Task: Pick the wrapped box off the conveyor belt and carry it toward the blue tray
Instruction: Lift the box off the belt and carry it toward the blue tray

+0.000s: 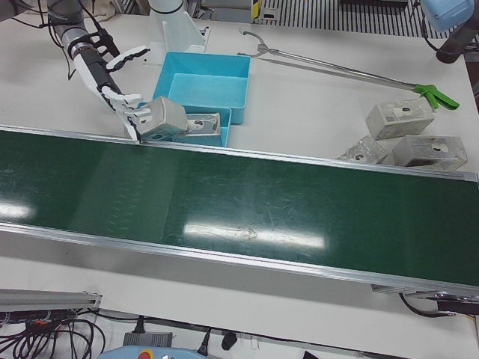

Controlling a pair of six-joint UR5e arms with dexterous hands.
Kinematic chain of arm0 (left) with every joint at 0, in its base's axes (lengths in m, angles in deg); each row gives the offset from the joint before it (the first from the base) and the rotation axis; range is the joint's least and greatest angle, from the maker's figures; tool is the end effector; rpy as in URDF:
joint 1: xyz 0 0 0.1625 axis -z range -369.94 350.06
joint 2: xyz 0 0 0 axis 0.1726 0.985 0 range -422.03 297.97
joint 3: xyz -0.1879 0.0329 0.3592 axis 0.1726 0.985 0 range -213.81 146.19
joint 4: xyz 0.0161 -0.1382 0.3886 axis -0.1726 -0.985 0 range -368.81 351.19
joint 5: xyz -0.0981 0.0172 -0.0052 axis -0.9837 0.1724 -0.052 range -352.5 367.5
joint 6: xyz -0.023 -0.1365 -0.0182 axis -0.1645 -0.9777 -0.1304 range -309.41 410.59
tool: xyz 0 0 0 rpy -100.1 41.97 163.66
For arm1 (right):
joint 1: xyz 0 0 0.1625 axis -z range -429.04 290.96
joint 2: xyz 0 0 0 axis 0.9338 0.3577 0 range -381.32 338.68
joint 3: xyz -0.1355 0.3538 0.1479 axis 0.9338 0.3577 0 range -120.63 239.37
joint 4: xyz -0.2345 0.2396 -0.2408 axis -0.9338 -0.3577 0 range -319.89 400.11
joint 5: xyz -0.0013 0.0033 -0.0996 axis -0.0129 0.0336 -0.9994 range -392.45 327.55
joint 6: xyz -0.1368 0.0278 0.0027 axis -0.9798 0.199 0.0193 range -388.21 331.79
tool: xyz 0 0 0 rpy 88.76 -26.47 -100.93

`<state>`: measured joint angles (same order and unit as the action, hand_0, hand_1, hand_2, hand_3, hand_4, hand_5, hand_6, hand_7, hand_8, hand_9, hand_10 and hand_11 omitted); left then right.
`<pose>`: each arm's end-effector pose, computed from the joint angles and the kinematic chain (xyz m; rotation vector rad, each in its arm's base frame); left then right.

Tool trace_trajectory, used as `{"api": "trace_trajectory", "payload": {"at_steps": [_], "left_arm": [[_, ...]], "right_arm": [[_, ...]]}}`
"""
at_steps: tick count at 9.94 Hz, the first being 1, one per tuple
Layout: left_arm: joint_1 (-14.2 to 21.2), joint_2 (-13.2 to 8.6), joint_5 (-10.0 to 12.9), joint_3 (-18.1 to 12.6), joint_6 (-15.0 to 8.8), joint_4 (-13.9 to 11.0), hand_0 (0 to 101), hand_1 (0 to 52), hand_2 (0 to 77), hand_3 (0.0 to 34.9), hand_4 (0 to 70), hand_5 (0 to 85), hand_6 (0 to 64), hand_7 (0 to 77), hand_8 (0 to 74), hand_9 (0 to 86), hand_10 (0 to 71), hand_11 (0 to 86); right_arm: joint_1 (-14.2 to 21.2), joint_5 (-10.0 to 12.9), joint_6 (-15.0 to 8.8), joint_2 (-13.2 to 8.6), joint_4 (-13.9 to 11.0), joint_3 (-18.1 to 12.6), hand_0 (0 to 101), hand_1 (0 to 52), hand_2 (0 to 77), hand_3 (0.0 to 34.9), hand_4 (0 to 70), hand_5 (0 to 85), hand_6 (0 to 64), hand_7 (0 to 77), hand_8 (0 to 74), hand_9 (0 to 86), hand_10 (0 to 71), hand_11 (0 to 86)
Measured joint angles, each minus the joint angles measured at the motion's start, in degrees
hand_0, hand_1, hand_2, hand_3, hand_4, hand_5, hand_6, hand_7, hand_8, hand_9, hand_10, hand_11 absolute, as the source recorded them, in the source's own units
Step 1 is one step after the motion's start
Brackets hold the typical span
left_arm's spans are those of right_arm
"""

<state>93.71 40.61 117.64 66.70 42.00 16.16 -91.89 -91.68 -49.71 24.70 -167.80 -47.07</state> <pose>-0.2188 -0.5396 0.5097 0.2961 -2.1441 2.2297 -0.5010 -0.4333 0.1350 -0.6017 -2.3707 1.4141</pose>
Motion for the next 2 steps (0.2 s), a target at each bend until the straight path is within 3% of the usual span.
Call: {"api": "trace_trajectory", "payload": {"at_steps": [1, 2], "left_arm": [[0.0, 0.0, 0.0, 0.0, 0.0, 0.0, 0, 0.0, 0.5, 0.0, 0.0, 1.1, 0.0, 0.5, 0.5, 0.0, 0.5, 0.5], [0.0, 0.0, 0.0, 0.0, 0.0, 0.0, 0, 0.0, 1.1, 0.0, 0.0, 1.1, 0.0, 0.5, 0.5, 0.0, 0.5, 0.0]], "right_arm": [[-2.81, -1.54, 1.19, 1.22, -0.35, -1.89, 46, 11.5, 13.1, 31.3, 11.5, 22.9, 3.3, 24.5, 0.0, 3.8, 0.0, 1.1], [-6.81, -3.28, 2.85, 3.63, -0.95, -4.44, 46, 12.0, 11.4, 30.7, 11.5, 24.0, 3.3, 26.7, 0.0, 3.3, 0.0, 0.5]]}}
